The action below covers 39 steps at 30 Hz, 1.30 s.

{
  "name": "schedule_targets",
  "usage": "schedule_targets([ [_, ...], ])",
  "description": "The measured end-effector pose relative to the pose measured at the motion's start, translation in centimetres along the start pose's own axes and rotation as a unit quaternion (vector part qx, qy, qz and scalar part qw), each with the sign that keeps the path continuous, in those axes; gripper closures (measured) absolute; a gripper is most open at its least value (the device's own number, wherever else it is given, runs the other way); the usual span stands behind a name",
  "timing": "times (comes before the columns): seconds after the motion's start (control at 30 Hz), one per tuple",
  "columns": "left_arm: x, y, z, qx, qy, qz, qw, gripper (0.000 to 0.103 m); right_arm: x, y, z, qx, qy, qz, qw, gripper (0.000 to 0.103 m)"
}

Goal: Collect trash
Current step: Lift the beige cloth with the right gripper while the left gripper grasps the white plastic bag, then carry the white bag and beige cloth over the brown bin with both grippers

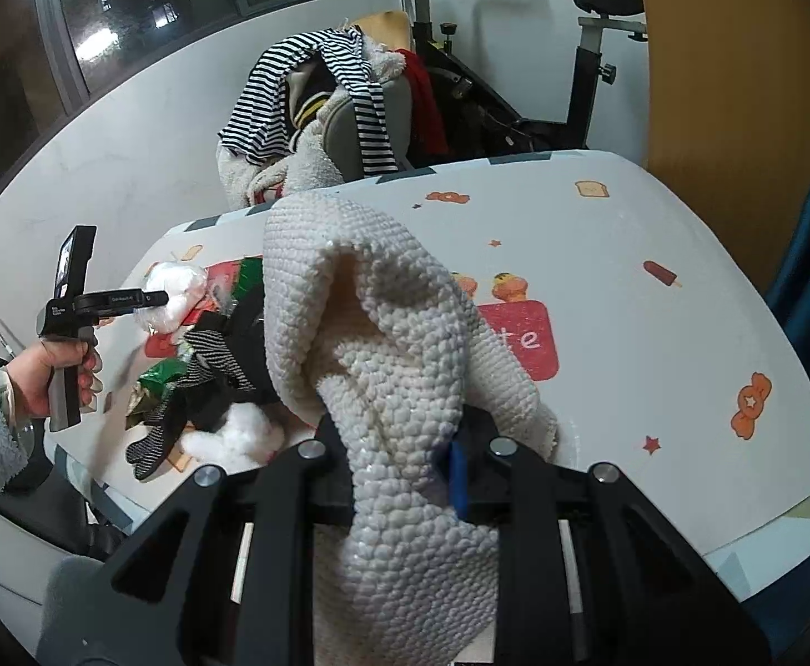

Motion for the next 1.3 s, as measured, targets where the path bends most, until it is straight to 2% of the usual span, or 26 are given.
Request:
schedule_targets([
  [0.13, -0.6, 3.2, -0.2, -0.018, 0.010, 0.016, 0.9996, 0.059, 0.3, 1.1, -1.2, 0.010, 0.008, 0.009, 1.000, 0.078],
  [0.4, -3.1, 12.1, 2.3, -0.066, -0.019, 0.050, 0.9964, 0.059, 0.0, 3.7, -4.3, 0.033, 0.019, 0.020, 0.999, 0.078],
  [0.57, -6.3, 18.4, 5.1, -0.106, -0.036, 0.077, 0.9908, 0.059, -0.9, 5.5, -5.8, 0.046, 0.017, 0.028, 0.998, 0.078],
  [0.77, -12.6, 23.6, 8.3, -0.138, -0.063, 0.078, 0.9854, 0.059, -1.9, 7.4, -6.9, 0.055, 0.014, 0.035, 0.998, 0.078],
  [0.9, -17.1, 25.1, 10.1, -0.132, -0.108, 0.076, 0.9824, 0.059, -2.8, 8.5, -7.3, 0.058, 0.013, 0.037, 0.998, 0.078],
  [1.07, -22.9, 25.6, 12.6, -0.156, -0.148, 0.047, 0.9755, 0.059, -3.6, 9.2, -7.7, 0.059, 0.017, 0.037, 0.997, 0.078],
  [1.3, -29.2, 22.8, 14.4, -0.151, -0.201, -0.012, 0.9678, 0.059, -4.2, 9.0, -7.5, 0.063, 0.013, 0.033, 0.997, 0.078],
])
Point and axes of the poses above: each gripper's, at about its wrist camera, not at the fingertips, and y roughly against the way its jaws point, z to its right, x to its top, the point moved 9 cm from there along -y, roughly the way its jaws point, and after that the axes turned 4 degrees about x, right-handed, at the moved point
